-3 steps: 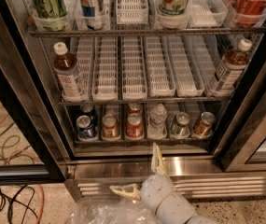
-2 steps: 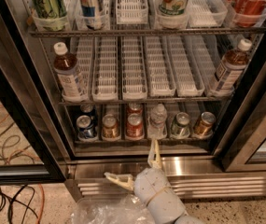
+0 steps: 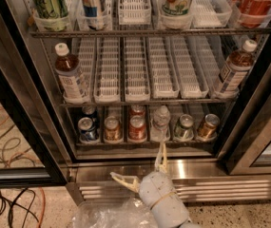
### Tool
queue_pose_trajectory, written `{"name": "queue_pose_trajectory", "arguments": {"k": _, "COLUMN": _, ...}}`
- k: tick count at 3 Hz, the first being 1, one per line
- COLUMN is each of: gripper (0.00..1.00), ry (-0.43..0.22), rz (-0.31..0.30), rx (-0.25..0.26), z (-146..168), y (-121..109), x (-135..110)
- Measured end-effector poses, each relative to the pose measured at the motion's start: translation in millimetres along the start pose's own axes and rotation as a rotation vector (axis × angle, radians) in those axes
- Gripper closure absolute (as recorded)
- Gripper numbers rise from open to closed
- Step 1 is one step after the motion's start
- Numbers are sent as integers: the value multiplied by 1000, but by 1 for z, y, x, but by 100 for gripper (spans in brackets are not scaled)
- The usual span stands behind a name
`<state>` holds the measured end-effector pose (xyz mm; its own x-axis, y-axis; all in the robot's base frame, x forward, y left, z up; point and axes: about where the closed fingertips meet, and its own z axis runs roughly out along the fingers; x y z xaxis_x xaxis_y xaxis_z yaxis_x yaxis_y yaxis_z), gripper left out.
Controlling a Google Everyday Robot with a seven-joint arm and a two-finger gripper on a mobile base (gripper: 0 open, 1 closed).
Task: Pick coke can from bottom shelf of fridge
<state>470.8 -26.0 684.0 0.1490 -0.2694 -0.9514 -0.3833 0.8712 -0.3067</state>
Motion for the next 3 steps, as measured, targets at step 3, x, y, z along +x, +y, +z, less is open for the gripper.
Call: {"name": "queue_pose_trajectory", "arguments": {"k": 3, "gripper": 0, "ry": -74, "rz": 176, "rx": 228, "z": 60, "y": 9, "x": 94}}
